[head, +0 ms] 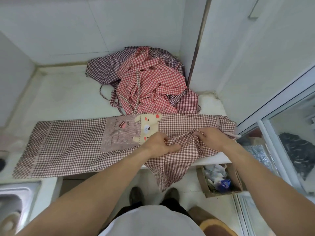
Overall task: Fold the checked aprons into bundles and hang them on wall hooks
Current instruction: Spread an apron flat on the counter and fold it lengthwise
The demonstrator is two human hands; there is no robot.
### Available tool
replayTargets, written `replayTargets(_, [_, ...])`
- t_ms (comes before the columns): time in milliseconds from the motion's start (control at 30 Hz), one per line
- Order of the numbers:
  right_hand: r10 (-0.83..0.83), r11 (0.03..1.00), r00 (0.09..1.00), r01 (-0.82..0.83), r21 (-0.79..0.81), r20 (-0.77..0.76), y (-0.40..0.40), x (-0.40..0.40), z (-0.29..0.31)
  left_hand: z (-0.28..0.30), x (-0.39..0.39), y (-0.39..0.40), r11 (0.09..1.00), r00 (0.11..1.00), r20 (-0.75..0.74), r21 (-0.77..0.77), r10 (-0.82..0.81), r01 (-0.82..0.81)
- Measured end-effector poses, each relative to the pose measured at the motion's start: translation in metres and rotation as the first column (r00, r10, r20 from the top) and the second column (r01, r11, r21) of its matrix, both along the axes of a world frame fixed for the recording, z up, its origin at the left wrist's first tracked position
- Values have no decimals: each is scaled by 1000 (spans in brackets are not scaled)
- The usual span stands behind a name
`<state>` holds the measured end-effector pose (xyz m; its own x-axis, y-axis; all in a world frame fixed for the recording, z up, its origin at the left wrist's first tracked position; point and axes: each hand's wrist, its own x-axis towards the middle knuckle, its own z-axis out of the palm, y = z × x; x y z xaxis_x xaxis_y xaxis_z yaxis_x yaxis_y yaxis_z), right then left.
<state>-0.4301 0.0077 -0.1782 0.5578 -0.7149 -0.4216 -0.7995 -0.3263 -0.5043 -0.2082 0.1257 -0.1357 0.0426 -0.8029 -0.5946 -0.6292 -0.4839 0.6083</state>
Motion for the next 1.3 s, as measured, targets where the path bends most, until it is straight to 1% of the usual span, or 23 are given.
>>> replayTargets(67, [49,998,993,-45,37,-109,-6,1,-7,-3,7,3,990,984,112,51,-138,133])
replayTargets(133, [80,997,982,-74,38,-170,-11,3,-11,-5,22,7,983,956,233,95,-176,158])
replayTargets(200, [81,997,976,-77,27,-201,-12,5,-14,-11,40,12,983,930,329,136,-164,125])
replayTargets(267, [76,997,971,-72,24,-226,-13,10,-19,-17,53,17,982,912,388,177,-134,69])
replayTargets(367, [54,999,949,-51,17,-311,-14,15,-26,-23,65,24,981,877,479,187,-42,-55])
replayTargets(400, [45,999,941,-42,15,-334,-14,16,-29,-26,70,28,976,891,453,189,6,-103])
replayTargets(467, [36,999,933,-34,13,-358,-13,19,-31,-33,76,34,963,942,311,188,128,-193])
replayTargets(500, [32,999,930,-28,15,-367,-13,20,-32,-38,78,37,948,949,234,190,211,-257])
replayTargets(567, [20,1000,922,-11,28,-386,-11,25,-33,-43,76,38,898,911,144,166,387,-407])
replayTargets(600, [11,999,921,7,45,-389,-10,28,-33,-43,71,36,878,888,158,155,431,-454])
replayTargets(667, [-12,996,919,47,78,-394,-6,33,-33,-42,63,33,881,880,209,123,426,-456])
replayTargets(700, [-19,995,917,55,80,-399,-5,35,-33,-43,61,32,891,891,200,127,407,-436])
replayTargets(767, [-18,994,908,61,89,-419,-4,39,-35,-40,59,34,914,937,104,208,335,-349])
replayTargets(800, [-15,992,899,66,103,-437,-4,40,-35,-39,60,36,943,968,103,225,227,-245])
replayTargets(833, [-11,990,890,72,118,-456,-4,42,-35,-39,62,39,962,984,153,242,89,-125])
replayTargets(900, [0,986,870,82,144,-493,-4,45,-36,-42,65,41,957,957,266,287,-117,37])
replayTargets(933, [1,986,861,83,143,-508,-4,47,-37,-44,68,40,950,939,304,305,-159,62])
replayTargets(1000, [-2,991,851,73,115,-525,-2,49,-39,-45,75,38,956,937,324,291,-133,35])
replayTargets(1133, [-3,995,840,58,86,-543,0,48,-42,-36,92,38,969,969,236,247,-71,10])
replayTargets(1200, [-14,994,843,69,83,-538,-2,48,-46,-37,106,39,969,975,223,238,16,-71])
replayTargets(1233, [-18,994,844,74,84,-535,-2,47,-48,-36,111,40,965,962,256,214,94,-151])
replayTargets(1267, [-17,993,844,76,87,-536,-2,48,-48,-36,116,41,960,925,332,143,184,-242])
replayTargets(1300, [-17,993,843,77,88,-538,-2,48,-48,-38,119,42,956,856,448,15,256,-294])
